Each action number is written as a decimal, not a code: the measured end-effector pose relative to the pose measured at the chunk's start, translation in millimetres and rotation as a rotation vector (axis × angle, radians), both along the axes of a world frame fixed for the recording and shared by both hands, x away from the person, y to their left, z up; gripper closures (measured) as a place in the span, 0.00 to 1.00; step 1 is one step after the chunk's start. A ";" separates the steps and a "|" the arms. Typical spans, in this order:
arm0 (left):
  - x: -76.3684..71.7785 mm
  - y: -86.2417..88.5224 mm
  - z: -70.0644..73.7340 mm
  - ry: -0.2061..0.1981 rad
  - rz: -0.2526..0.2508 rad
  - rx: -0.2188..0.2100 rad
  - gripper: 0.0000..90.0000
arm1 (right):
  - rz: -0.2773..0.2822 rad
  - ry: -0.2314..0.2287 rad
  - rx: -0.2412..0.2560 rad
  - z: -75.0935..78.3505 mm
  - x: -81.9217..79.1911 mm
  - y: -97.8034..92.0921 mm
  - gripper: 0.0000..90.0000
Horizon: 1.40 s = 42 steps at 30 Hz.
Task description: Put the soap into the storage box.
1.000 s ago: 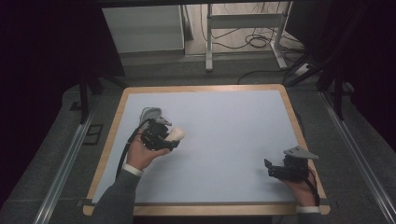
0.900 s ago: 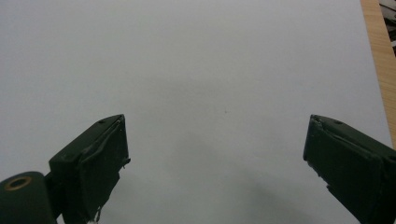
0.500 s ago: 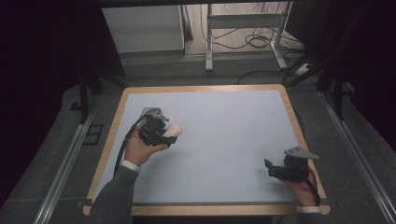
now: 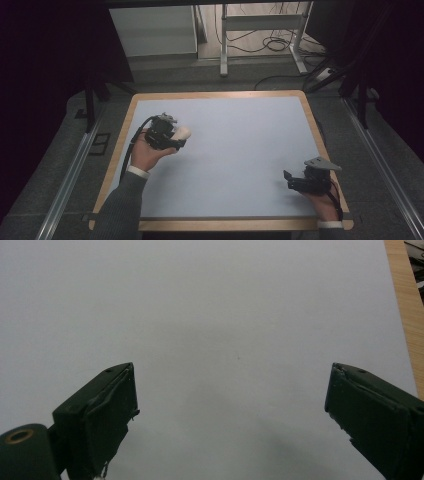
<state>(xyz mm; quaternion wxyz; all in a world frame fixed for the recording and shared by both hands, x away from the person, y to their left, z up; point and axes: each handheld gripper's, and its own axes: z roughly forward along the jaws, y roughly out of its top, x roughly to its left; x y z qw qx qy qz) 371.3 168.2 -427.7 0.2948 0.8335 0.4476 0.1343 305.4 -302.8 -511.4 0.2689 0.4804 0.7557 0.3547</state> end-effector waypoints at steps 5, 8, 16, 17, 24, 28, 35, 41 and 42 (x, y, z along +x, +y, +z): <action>5.1 3.6 0.6 0.002 0.015 0.008 0.55 | -0.003 0.003 -0.002 -0.4 0.3 0.3 0.07; 8.1 4.9 0.2 0.008 0.019 0.018 0.55 | -0.007 0.005 -0.003 -0.6 0.4 -0.2 0.07; 17.8 13.3 -0.1 0.013 0.054 0.001 0.55 | -0.005 0.005 -0.001 -0.5 0.4 -0.3 0.07; 19.2 14.4 0.0 0.015 0.062 -0.001 0.55 | -0.007 0.005 -0.001 -0.5 0.4 -0.6 0.07; 30.0 23.6 -0.6 0.023 0.104 0.000 0.55 | -0.012 0.007 0.000 -0.6 0.5 -1.2 0.07; 35.8 27.2 -2.2 0.029 0.119 0.008 0.55 | -0.009 0.007 -0.003 -0.6 0.5 -0.7 0.07; 43.9 31.5 -2.6 0.034 0.149 0.002 0.55 | -0.016 0.009 0.000 -0.5 0.5 -1.6 0.07; 50.8 33.5 -5.1 0.052 0.169 -0.006 0.55 | -0.015 0.006 0.000 -0.6 0.5 -2.1 0.07; 52.2 34.0 -5.6 0.052 0.169 -0.003 0.55 | -0.016 0.006 0.001 -0.6 0.5 -2.3 0.07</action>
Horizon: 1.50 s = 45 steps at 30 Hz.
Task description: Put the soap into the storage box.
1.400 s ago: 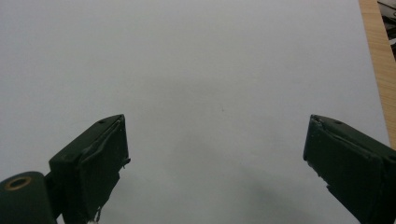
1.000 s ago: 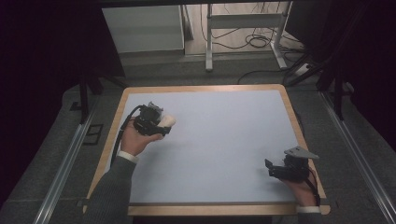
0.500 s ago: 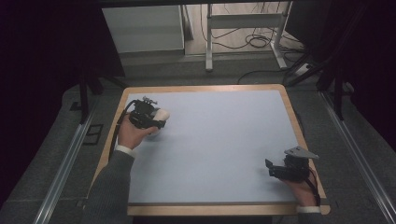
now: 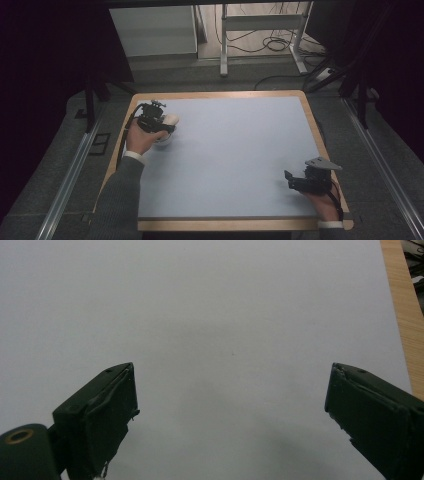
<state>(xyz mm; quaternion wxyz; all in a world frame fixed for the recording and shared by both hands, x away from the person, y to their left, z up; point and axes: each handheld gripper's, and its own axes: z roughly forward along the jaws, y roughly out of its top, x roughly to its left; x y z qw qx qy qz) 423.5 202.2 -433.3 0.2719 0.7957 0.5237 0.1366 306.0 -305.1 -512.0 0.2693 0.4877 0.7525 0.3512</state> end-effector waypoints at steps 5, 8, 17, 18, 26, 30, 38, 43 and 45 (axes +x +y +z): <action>5.3 1.8 -2.7 -0.002 0.020 0.005 0.55 | -0.004 0.002 -0.001 -0.3 0.3 -1.0 0.07; 8.8 4.0 -5.3 0.002 0.034 0.004 0.55 | -0.007 0.003 -0.001 -0.2 0.1 -1.3 0.07; 18.2 10.1 -16.1 0.028 0.074 0.008 0.55 | -0.009 0.003 -0.002 -0.4 0.2 -1.9 0.07; 19.2 11.0 -17.5 0.032 0.078 0.009 0.55 | -0.010 0.004 -0.003 -0.5 0.2 -1.9 0.07; 22.9 12.9 -29.3 0.049 0.114 0.031 0.55 | -0.010 0.004 -0.007 -0.6 0.2 -1.6 0.07; 23.7 12.1 -32.2 0.054 0.119 0.037 0.55 | -0.010 0.004 -0.010 -0.8 0.3 -1.6 0.07; 25.0 10.5 -35.9 0.068 0.123 0.032 0.49 | -0.009 0.004 -0.009 -0.7 0.2 -1.7 0.07; 19.7 8.1 -27.1 0.031 0.109 -0.002 0.38 | -0.005 0.002 -0.009 -0.6 0.2 -1.3 0.07; 17.2 7.8 -24.7 0.023 0.096 -0.016 0.36 | -0.004 0.001 -0.009 -0.6 0.1 -1.1 0.07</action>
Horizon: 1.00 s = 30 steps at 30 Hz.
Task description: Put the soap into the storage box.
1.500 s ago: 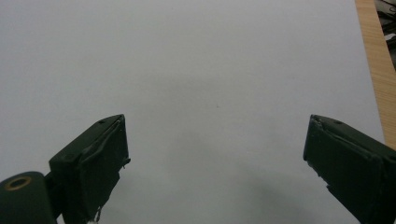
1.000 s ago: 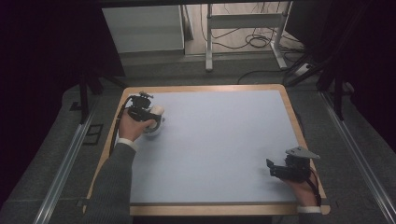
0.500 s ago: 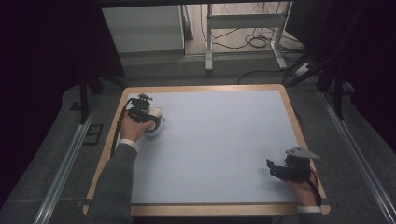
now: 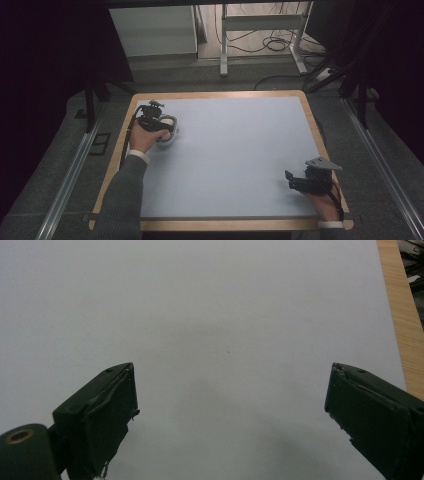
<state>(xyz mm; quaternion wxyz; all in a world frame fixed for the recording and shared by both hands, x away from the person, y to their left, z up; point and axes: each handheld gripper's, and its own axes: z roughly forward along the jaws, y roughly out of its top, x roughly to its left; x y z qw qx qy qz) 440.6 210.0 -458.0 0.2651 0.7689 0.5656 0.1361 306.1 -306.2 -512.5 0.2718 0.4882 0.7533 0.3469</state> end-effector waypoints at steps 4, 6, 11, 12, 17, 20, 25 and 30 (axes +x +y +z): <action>-6.0 -1.8 5.8 -0.027 -0.017 -0.016 0.34 | -0.001 0.000 0.000 0.0 0.0 0.0 0.07; -9.6 -2.7 9.3 -0.038 -0.029 -0.020 0.34 | 0.000 0.000 0.000 0.0 -0.1 0.1 0.07; -21.9 -4.2 15.6 -0.058 -0.077 -0.045 0.32 | 0.001 -0.001 -0.001 0.3 -0.2 0.5 0.07; -25.7 -4.8 16.2 -0.063 -0.086 -0.048 0.32 | 0.001 -0.002 -0.002 0.3 -0.1 0.4 0.07; -47.1 -6.3 14.2 -0.071 -0.136 -0.065 0.31 | -0.003 -0.001 0.001 0.5 0.2 -0.7 0.07; -58.4 -7.3 11.0 -0.076 -0.157 -0.076 0.31 | -0.002 -0.002 0.000 0.6 0.0 -0.4 0.07; -78.3 -11.0 2.8 -0.085 -0.203 -0.097 0.31 | 0.003 -0.002 -0.004 0.4 -0.2 0.8 0.07; -98.8 -15.8 -8.5 -0.097 -0.237 -0.119 0.30 | 0.001 -0.002 -0.001 0.4 -0.2 0.3 0.07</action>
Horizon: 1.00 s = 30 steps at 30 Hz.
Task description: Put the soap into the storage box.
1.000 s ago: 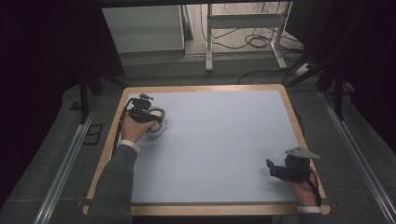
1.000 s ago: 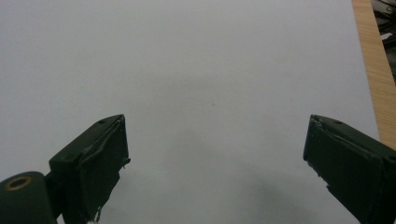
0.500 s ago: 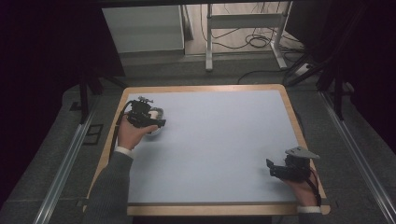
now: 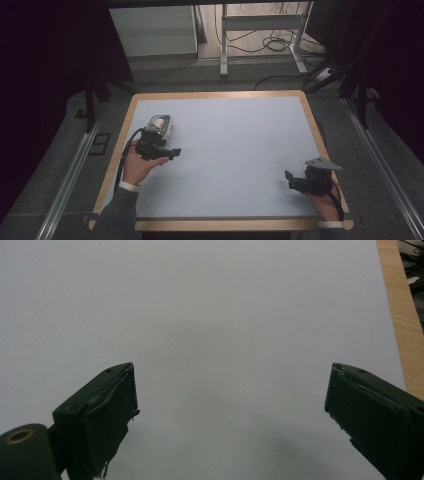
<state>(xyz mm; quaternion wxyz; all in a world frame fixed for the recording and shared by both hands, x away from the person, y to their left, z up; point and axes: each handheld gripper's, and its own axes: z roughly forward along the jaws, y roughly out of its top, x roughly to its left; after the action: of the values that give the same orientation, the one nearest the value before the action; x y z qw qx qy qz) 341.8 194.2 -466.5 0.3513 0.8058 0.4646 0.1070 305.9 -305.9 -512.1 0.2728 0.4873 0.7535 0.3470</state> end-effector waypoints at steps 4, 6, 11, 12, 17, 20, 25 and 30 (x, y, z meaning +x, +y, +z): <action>-14.1 -7.1 -11.6 -0.003 -0.022 -0.014 0.30 | -0.001 -0.001 0.000 0.3 -0.1 0.0 0.07; -20.9 -11.8 -18.7 0.006 -0.044 -0.011 0.30 | 0.002 -0.002 -0.001 0.2 -0.2 0.3 0.07; -34.7 -18.6 -40.4 0.028 -0.054 -0.021 0.29 | 0.003 -0.003 -0.005 0.3 -0.6 1.1 0.07; -37.1 -18.5 -45.1 0.016 -0.042 -0.018 0.30 | 0.003 -0.003 -0.006 0.3 -0.6 1.3 0.07; -43.7 -14.4 -57.1 0.004 -0.004 -0.028 0.31 | 0.007 -0.003 -0.009 -0.2 -0.3 2.3 0.07; -46.9 -11.2 -61.1 0.006 0.012 -0.037 0.31 | 0.007 -0.005 -0.015 -0.4 -0.6 3.6 0.07; -47.1 -3.8 -60.5 0.000 0.031 -0.046 0.31 | 0.016 -0.016 -0.025 -0.4 -0.7 8.6 0.07; -47.5 2.5 -61.1 0.000 0.044 -0.045 0.31 | 0.027 -0.029 -0.024 0.9 -1.2 12.8 0.07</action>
<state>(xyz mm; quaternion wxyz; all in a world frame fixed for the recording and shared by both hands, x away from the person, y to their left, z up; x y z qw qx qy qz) 294.3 196.7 -527.6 0.3667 0.7872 0.4847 0.1042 304.7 -293.1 -511.2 0.2847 0.4686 0.7602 0.3485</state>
